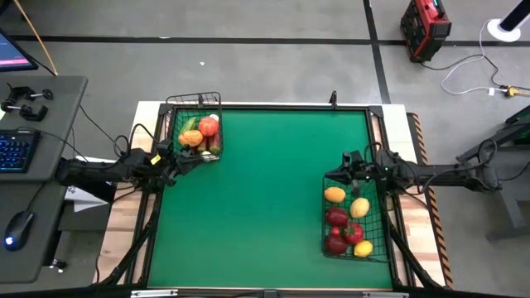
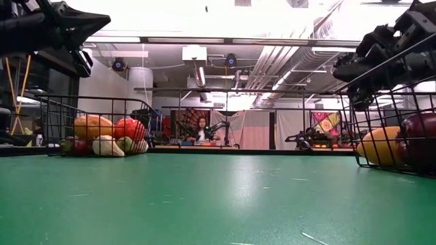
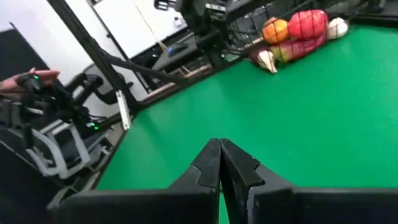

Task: Sort produce into baskets
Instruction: Return to Home Position

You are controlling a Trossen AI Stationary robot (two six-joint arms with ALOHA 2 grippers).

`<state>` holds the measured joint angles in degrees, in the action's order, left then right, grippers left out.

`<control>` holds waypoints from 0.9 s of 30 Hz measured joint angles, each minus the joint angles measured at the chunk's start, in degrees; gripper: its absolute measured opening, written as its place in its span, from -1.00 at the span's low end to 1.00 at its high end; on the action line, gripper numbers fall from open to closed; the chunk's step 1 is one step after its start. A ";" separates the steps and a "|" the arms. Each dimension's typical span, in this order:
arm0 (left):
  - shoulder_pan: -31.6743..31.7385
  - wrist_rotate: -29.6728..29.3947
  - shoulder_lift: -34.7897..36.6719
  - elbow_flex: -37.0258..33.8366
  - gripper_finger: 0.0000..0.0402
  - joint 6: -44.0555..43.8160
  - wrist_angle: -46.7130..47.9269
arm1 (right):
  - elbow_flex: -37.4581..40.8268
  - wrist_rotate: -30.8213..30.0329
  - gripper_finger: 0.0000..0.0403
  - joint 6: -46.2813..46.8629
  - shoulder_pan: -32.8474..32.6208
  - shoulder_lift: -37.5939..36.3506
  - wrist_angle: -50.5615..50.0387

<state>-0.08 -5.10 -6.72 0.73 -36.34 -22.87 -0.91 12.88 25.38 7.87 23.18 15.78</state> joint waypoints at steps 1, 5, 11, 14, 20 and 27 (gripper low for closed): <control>0.00 0.00 0.00 0.00 -1.00 0.04 0.00 | -0.03 -0.13 -1.00 -0.18 0.00 -0.04 -1.15; 0.00 0.00 0.00 0.00 -1.00 0.06 1.37 | -0.14 0.19 -1.00 0.23 -0.20 -0.61 -4.15; -0.02 -0.02 4.00 0.00 -1.00 0.00 6.28 | 0.33 0.02 -1.00 0.12 -1.86 -12.76 -8.08; 0.57 0.04 6.50 0.15 -1.00 0.15 8.43 | 0.33 -0.02 -1.00 0.12 -1.91 -20.06 -9.05; 0.55 0.40 6.55 0.00 -1.00 -0.02 10.74 | 0.35 -0.04 -1.00 0.12 -1.50 -23.15 -5.42; 0.55 0.42 6.52 0.00 -1.00 0.00 13.03 | 0.35 -0.48 -1.00 0.12 -1.50 -23.15 -6.75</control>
<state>0.47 -4.68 -0.20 0.73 -36.34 -9.84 -0.56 12.40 25.50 6.37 0.03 9.04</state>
